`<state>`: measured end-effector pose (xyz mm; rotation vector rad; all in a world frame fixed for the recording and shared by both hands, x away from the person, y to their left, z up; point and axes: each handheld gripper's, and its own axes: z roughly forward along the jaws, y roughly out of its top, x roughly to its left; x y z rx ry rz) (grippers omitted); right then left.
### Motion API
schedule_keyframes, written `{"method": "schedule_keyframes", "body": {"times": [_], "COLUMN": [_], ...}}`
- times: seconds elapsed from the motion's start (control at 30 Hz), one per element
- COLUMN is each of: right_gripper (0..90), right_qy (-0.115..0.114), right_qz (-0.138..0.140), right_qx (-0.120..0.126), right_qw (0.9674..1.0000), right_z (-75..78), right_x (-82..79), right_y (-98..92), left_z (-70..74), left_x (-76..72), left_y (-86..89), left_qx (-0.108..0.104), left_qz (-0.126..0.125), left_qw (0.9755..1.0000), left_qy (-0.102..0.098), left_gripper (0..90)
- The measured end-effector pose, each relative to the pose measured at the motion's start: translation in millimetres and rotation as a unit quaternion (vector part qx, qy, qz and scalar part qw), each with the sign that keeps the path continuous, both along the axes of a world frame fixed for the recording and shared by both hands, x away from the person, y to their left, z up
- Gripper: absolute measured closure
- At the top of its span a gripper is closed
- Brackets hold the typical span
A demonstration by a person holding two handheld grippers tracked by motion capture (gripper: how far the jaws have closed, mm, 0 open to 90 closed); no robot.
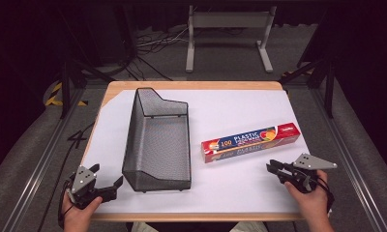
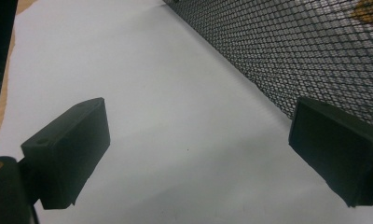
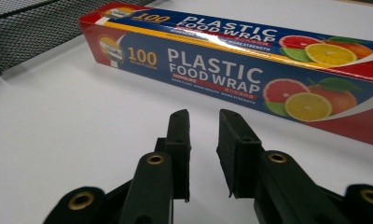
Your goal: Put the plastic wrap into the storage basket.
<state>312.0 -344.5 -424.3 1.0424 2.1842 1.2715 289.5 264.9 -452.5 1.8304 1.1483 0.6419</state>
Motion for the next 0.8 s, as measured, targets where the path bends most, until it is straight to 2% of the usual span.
{"method": "schedule_keyframes", "body": {"times": [0.1, 0.23, 0.3, 0.37, 0.53, 0.57, 0.6, 0.63, 0.8], "right_gripper": [82.8, 86.6, 88.5, 89.7, 90.0, 90.0, 90.0, 90.0, 90.0], "right_qy": [0.013, 0.020, 0.023, 0.026, 0.027, 0.027, 0.032, 0.034, 0.049], "right_qz": [0.007, 0.016, 0.020, 0.023, 0.014, 0.014, 0.018, 0.018, 0.014], "right_qx": [0.003, 0.002, 0.002, 0.000, 0.009, 0.009, 0.023, 0.026, 0.025], "right_qw": [0.9999, 0.9997, 0.9995, 0.9994, 0.9995, 0.9995, 0.9991, 0.9989, 0.9984], "right_z": [1.8, 5.8, 10.7, 15.8, 34.2, 34.2, 40.2, 44.3, 64.7], "right_x": [0.5, 1.5, 3.7, 7.3, 20.0, 20.0, 24.2, 26.5, 43.7], "right_y": [1.3, 3.7, 5.9, 7.2, 7.4, 7.4, 6.4, 6.3, 5.1], "left_z": [-0.4, -0.1, -1.2, -3.0, -5.1, -5.1, -5.2, -5.2, -7.6], "left_x": [-0.2, 0.0, 1.3, 2.8, 3.8, 3.8, 3.9, 4.0, 4.6], "left_y": [-0.5, 0.0, 1.4, 2.2, -0.8, -0.8, -1.6, -2.3, -4.2], "left_qx": [-0.001, -0.001, -0.021, -0.027, -0.017, -0.017, -0.016, -0.016, -0.008], "left_qz": [0.004, 0.005, 0.012, 0.019, 0.022, 0.022, 0.021, 0.021, 0.019], "left_qw": [1.0000, 1.0000, 0.9997, 0.9994, 0.9995, 0.9995, 0.9995, 0.9995, 0.9994], "left_qy": [0.002, 0.000, 0.008, 0.013, 0.016, 0.016, 0.015, 0.017, 0.027], "left_gripper": [6.3, 6.3, 6.3, 6.3, 6.3, 6.3, 6.3, 6.3, 6.2]}}
